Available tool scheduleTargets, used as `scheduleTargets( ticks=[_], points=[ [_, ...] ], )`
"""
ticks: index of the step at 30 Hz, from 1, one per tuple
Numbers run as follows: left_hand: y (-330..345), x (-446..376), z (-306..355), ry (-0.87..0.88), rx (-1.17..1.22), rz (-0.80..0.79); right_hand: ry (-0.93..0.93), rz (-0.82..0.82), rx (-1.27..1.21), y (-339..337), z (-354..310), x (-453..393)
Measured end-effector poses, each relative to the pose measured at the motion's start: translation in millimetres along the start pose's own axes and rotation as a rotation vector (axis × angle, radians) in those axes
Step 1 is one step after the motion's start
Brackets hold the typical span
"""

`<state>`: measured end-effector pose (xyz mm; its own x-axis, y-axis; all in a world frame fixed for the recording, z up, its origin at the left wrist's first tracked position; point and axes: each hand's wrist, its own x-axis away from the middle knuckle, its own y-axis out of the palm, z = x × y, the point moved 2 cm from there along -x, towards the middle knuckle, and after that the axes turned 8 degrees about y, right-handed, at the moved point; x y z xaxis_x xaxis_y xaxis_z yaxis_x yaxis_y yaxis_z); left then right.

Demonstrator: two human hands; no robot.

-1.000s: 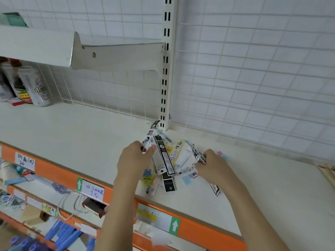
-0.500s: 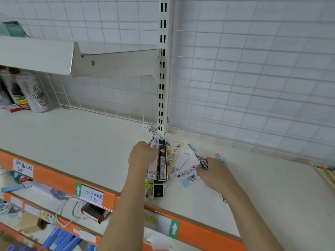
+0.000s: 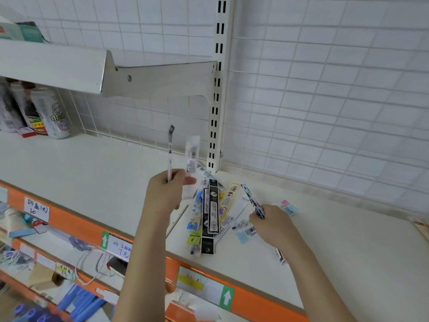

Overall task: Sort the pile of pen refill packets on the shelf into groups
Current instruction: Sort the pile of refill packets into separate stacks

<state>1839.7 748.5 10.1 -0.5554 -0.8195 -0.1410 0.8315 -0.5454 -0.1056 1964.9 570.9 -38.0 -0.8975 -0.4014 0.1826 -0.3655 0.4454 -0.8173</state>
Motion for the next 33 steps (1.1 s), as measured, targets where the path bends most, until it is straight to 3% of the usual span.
scheduleTargets(
  ticks=[3, 12, 19, 25, 33],
  points=[
    [-2, 5, -4, 0.004, 0.043, 0.046, -0.011, -0.004, -0.007, 0, -6, -3],
    [-8, 7, -22, 0.036, -0.129, 0.030, -0.078, -0.063, 0.090, 24, -53, -26],
    [-21, 6, -23, 0.120, -0.143, 0.137, -0.125, -0.095, 0.201, 40, -69, -22],
    [-18, 8, -21, 0.172, -0.231, 0.213, -0.051, -0.173, 0.080, 22, -56, -28],
    [30, 8, -36, 0.182, -0.622, -0.152, 0.089, -0.090, -0.099, -14, -7, -11]
  ],
)
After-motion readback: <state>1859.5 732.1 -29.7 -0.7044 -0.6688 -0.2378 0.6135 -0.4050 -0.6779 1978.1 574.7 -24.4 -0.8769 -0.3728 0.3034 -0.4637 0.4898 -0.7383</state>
